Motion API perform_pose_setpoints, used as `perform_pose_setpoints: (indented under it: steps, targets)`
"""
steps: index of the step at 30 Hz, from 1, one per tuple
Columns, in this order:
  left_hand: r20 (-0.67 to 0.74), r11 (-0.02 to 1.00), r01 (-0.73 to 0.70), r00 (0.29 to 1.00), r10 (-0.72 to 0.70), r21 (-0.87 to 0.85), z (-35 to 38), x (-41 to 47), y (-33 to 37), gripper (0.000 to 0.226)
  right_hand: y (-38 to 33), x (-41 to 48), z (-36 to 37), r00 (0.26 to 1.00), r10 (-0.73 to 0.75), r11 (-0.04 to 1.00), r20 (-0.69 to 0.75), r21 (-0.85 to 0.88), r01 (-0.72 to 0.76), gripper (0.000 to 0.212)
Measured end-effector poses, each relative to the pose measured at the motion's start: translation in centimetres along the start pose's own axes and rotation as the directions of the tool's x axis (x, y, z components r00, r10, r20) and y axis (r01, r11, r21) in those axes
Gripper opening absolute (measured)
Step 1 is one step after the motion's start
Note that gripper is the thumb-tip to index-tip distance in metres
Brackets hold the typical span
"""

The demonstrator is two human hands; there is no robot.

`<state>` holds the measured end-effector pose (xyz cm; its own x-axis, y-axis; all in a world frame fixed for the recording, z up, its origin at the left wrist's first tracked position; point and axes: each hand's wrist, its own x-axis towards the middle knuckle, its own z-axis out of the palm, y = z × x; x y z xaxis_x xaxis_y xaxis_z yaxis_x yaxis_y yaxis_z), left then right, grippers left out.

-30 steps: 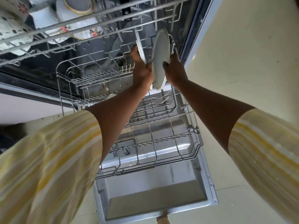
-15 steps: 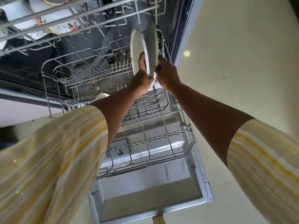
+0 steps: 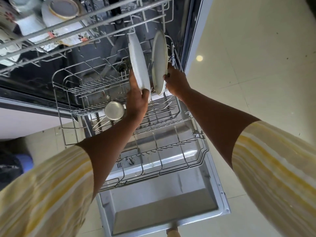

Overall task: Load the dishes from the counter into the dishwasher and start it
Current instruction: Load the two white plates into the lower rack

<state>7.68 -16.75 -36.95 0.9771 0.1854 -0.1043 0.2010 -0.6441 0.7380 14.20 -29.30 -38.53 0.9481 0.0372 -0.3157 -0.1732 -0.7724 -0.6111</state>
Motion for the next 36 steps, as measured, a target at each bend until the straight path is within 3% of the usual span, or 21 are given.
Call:
perform_pose_setpoints:
  steps: [5, 17, 22, 26, 32, 36]
  targets:
    - [0.068, 0.998, -0.05, 0.997, 0.047, 0.044, -0.2, 0.5, -1.0, 0.068, -0.1, 0.0, 0.2, 1.0, 0.025, 1.0, 0.01, -0.005, -0.025, 0.033]
    - [0.242, 0.99, 0.003, 0.969, -0.038, 0.14, 3.4, 4.5, -0.2, 0.071, 1.6, -0.7, 1.8, 0.999, -0.05, 0.996, 0.008, -0.067, 0.051, 0.027]
    - [0.381, 0.987, 0.011, 0.922, -0.071, 0.158, 3.4, 4.5, 1.0, 0.076, 1.7, -2.2, 1.9, 0.997, -0.07, 0.996, -0.021, -0.064, 0.068, 0.041]
    - [0.382, 0.987, 0.046, 0.919, -0.103, 0.155, 2.2, 3.3, 0.6, 0.077, 1.5, -4.4, 2.0, 0.999, -0.047, 0.996, 0.003, -0.076, 0.047, 0.044]
    - [0.312, 0.984, 0.091, 0.94, -0.136, 0.156, -0.6, -1.8, -2.6, 0.074, 0.4, -9.0, 3.7, 0.985, -0.102, 0.933, 0.139, -0.33, 0.143, 0.044]
    - [0.268, 0.968, 0.163, 0.94, -0.211, 0.191, -3.0, -6.6, -8.0, 0.067, -1.8, -13.0, 7.1, 0.954, -0.122, 0.892, 0.273, -0.392, 0.227, 0.048]
